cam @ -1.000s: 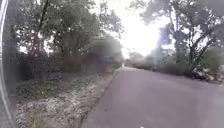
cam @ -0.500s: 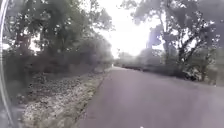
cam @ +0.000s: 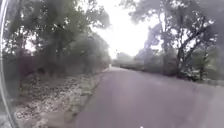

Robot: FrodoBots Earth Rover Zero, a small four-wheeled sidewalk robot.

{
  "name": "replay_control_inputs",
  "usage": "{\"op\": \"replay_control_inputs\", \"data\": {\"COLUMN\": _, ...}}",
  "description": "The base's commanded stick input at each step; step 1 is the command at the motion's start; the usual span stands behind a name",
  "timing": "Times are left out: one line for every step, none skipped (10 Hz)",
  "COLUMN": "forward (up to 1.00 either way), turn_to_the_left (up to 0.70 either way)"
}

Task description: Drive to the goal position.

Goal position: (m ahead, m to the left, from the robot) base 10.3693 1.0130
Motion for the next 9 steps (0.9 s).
{"op": "replay_control_inputs", "data": {"forward": 0.70, "turn_to_the_left": 0.01}}
{"op": "replay_control_inputs", "data": {"forward": 0.70, "turn_to_the_left": 0.01}}
{"op": "replay_control_inputs", "data": {"forward": 0.70, "turn_to_the_left": 0.01}}
{"op": "replay_control_inputs", "data": {"forward": 0.70, "turn_to_the_left": 0.01}}
{"op": "replay_control_inputs", "data": {"forward": 0.70, "turn_to_the_left": 0.01}}
{"op": "replay_control_inputs", "data": {"forward": 0.70, "turn_to_the_left": 0.01}}
{"op": "replay_control_inputs", "data": {"forward": 0.70, "turn_to_the_left": 0.01}}
{"op": "replay_control_inputs", "data": {"forward": 0.70, "turn_to_the_left": 0.01}}
{"op": "replay_control_inputs", "data": {"forward": 0.70, "turn_to_the_left": 0.03}}
